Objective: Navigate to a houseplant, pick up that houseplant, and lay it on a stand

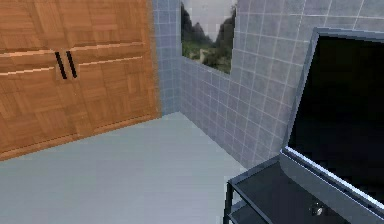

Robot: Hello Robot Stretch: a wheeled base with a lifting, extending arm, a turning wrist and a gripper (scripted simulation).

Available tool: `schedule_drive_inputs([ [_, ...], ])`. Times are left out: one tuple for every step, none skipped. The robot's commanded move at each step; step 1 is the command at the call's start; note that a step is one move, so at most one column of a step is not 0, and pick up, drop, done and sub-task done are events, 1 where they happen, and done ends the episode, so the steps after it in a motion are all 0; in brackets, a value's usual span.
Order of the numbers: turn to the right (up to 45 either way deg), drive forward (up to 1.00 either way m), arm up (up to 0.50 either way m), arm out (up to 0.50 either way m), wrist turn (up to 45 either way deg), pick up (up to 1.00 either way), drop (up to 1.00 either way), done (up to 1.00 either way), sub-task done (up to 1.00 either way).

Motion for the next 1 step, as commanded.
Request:
schedule_drive_inputs([
  [0.0,0.00,0.00,0.00,0.0,0.00,0.00,1.00,0.00],
])
